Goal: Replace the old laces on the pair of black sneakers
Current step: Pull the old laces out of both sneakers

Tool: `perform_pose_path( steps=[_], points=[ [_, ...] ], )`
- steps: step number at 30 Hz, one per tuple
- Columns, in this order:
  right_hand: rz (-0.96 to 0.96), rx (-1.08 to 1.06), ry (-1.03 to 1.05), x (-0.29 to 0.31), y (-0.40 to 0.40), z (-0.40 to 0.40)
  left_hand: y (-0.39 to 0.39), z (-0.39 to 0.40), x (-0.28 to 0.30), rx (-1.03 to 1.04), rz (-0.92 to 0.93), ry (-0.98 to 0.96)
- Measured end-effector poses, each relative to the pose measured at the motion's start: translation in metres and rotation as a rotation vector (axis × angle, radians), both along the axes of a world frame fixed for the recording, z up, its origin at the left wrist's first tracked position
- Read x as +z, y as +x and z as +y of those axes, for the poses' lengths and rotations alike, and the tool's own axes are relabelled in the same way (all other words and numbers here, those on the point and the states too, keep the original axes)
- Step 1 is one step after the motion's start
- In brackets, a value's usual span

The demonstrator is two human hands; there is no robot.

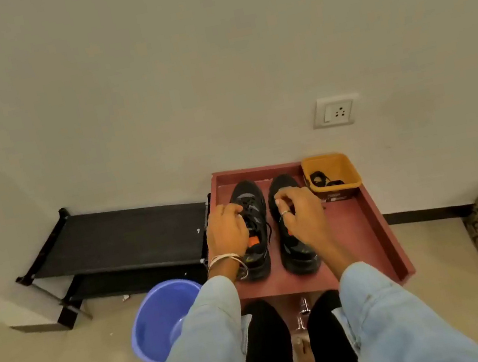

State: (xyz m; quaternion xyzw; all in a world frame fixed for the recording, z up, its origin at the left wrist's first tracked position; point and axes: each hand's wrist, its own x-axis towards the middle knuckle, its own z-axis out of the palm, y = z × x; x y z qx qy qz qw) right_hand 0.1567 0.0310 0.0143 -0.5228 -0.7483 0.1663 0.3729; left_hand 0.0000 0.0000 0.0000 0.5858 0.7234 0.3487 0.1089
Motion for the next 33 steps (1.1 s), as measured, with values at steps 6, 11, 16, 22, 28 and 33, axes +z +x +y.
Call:
perform_pose_path(
  steps=[6,11,16,22,28,33],
  points=[
    [0.027,0.050,-0.164,-0.039,-0.021,0.030,-0.011,0.036,-0.038,0.126,-0.145,-0.026],
    [0.063,0.078,-0.211,-0.063,-0.043,0.064,-0.020,0.062,-0.068,0.150,-0.243,-0.052],
    [-0.021,0.119,-0.285,-0.084,-0.050,0.077,-0.021,0.067,-0.089,0.087,-0.239,-0.033],
    [0.007,0.137,-0.220,-0.099,-0.045,0.069,-0.020,0.069,-0.097,0.070,-0.181,0.063],
    [-0.080,0.132,-0.140,-0.092,-0.047,0.074,-0.018,0.074,-0.096,0.082,-0.137,0.030],
    [0.238,0.088,-0.209,-0.073,-0.049,0.072,-0.016,0.072,-0.094,0.103,-0.110,-0.007]
  ],
)
